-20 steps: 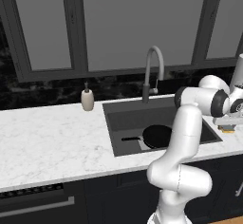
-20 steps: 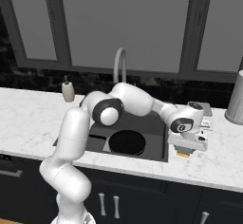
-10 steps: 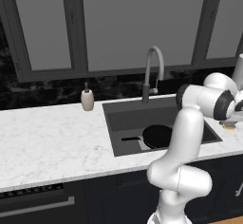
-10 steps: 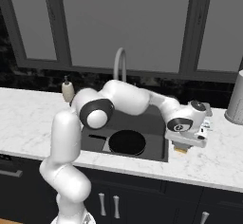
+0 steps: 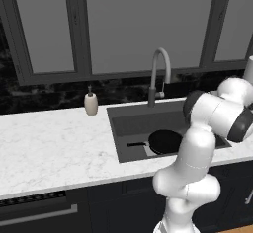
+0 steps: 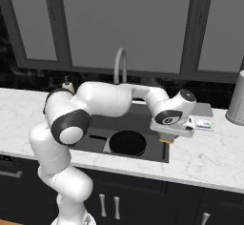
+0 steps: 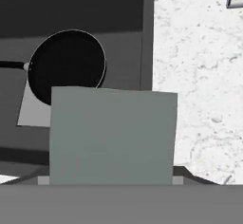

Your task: Pick the pan and sponge and place them into the sink. Then turn on the water.

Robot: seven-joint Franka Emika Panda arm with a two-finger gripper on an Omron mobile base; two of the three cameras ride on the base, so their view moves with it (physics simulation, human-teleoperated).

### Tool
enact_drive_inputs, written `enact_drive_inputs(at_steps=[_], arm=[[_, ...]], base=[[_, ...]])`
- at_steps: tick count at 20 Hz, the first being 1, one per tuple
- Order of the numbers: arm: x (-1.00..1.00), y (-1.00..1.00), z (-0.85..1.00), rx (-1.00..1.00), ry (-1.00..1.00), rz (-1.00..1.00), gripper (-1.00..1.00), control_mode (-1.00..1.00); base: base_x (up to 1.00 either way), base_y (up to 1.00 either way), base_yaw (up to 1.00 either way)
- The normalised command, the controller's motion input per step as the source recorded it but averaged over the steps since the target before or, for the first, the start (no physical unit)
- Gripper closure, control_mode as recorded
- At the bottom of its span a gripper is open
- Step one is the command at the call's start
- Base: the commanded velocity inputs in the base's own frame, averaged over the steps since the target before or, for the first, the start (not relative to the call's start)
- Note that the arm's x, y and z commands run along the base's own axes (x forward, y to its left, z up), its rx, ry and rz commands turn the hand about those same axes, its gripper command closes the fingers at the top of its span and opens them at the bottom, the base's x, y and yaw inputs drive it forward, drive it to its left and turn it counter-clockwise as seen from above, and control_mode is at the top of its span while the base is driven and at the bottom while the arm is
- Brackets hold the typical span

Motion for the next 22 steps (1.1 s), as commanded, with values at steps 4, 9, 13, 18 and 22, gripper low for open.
enact_drive_inputs(at_steps=[4,9,13,18,22], arm=[[-0.13,0.96,0.26,0.04,-0.08,0.13,1.00,-1.00],[-0.03,0.99,0.08,0.04,-0.12,0.16,1.00,-1.00],[0.00,0.86,0.02,0.03,-0.04,0.19,1.00,-1.00],[0.30,0.19,-0.03,0.03,0.10,0.19,1.00,-1.00],[0.38,-0.01,-0.31,0.10,0.06,0.23,1.00,-1.00]], base=[[0.00,0.00,0.00],[0.00,0.00,0.00],[0.00,0.00,0.00],[0.00,0.00,0.00],[0.00,0.00,0.00]])
